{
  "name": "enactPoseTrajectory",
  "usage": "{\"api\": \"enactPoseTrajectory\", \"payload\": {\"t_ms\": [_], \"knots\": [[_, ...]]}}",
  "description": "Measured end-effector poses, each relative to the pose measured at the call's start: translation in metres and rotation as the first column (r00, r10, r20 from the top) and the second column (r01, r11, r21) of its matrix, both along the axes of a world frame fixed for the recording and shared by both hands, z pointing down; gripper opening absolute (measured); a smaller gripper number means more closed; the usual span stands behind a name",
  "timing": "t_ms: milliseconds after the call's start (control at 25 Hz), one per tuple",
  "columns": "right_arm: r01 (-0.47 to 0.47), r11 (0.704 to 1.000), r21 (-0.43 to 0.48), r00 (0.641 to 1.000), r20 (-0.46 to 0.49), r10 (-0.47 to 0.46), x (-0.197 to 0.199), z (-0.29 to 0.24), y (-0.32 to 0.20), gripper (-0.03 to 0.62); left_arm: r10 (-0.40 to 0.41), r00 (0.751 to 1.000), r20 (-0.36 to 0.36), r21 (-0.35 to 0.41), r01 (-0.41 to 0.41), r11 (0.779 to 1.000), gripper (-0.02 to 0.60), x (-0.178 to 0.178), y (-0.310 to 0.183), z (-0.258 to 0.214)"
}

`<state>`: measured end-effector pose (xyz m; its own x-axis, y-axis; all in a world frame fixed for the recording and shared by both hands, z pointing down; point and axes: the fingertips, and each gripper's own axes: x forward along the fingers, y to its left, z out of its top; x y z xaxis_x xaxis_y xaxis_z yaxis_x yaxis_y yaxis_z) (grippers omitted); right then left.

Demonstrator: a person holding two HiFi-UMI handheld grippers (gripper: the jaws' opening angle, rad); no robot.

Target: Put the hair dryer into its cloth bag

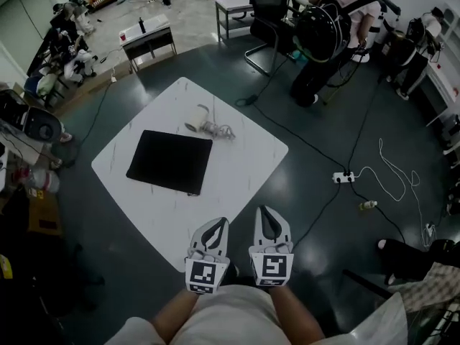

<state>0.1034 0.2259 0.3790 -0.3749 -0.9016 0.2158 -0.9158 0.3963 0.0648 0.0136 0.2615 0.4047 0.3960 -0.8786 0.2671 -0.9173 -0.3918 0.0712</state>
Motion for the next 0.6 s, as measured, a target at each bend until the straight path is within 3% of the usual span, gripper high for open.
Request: {"api": "enactPoseTrajectory", "payload": {"t_ms": [240,600], "knots": [[0.085,0.996,0.001,0.996,-0.025,-0.085,-0.051,-0.003,-0.031,0.015,-0.088,0.996,0.005,-0.045,0.088,0.995,0.006,-0.050,-0.026,0.013],[0.199,0.979,-0.048,0.977,-0.070,-0.203,-0.082,0.013,-0.079,0.015,-0.177,0.983,0.041,-0.133,0.181,0.974,0.008,-0.083,-0.051,0.042]]}}
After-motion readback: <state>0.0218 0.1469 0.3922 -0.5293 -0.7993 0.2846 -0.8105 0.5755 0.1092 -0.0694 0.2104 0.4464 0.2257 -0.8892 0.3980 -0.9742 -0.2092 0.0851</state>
